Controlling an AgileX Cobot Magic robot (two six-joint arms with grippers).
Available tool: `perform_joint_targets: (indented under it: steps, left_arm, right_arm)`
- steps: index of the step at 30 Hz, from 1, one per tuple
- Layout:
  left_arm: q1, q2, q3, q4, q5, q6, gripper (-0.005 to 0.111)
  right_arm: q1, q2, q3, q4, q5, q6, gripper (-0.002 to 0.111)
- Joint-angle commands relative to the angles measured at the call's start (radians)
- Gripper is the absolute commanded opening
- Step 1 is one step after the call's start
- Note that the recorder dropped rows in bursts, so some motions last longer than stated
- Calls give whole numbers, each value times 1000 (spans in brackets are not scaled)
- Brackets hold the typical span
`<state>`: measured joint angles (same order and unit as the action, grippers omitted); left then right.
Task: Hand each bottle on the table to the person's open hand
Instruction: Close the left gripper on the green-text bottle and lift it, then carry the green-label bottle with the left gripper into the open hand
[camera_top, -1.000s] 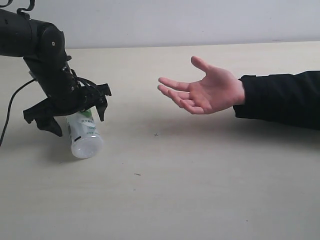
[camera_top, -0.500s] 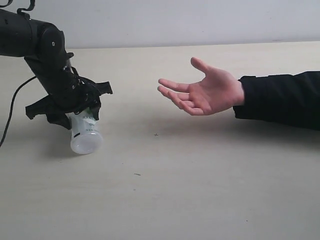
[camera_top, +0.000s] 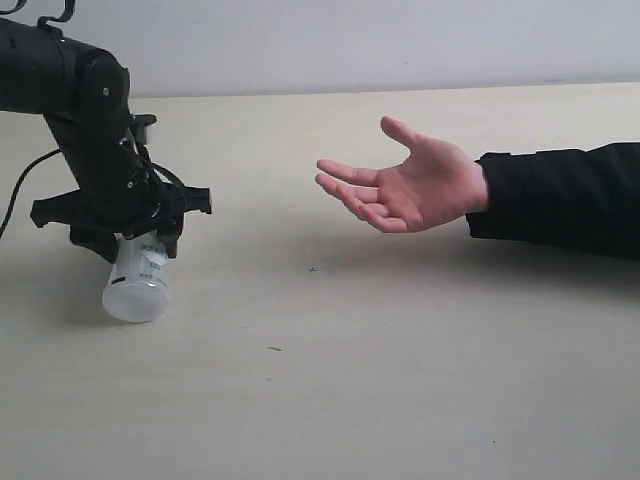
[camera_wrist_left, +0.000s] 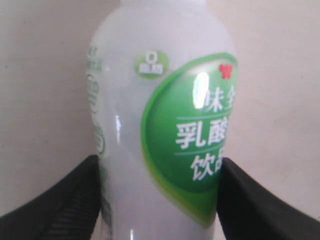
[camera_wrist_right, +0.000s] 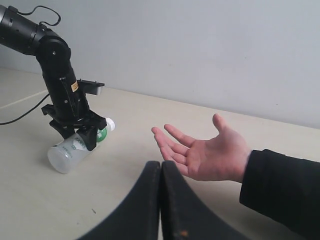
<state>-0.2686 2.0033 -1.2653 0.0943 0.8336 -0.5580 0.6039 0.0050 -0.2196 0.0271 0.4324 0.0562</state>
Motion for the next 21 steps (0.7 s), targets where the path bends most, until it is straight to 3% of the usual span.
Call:
perform_joint_targets:
  steps: [1,12,21]
  left_arm:
    - [3,-12,5,-46,25,4,0]
    - [-33,-199,-17,-208,-9,51,0]
    - [-211,-332,-17,-222,-233,-138,0]
  right_arm:
    - [-1,-5,3,0,-10,-1,0]
    - [-1,-5,3,0,-10,-1,0]
    - [-1,-5,3,0,-10,-1,0]
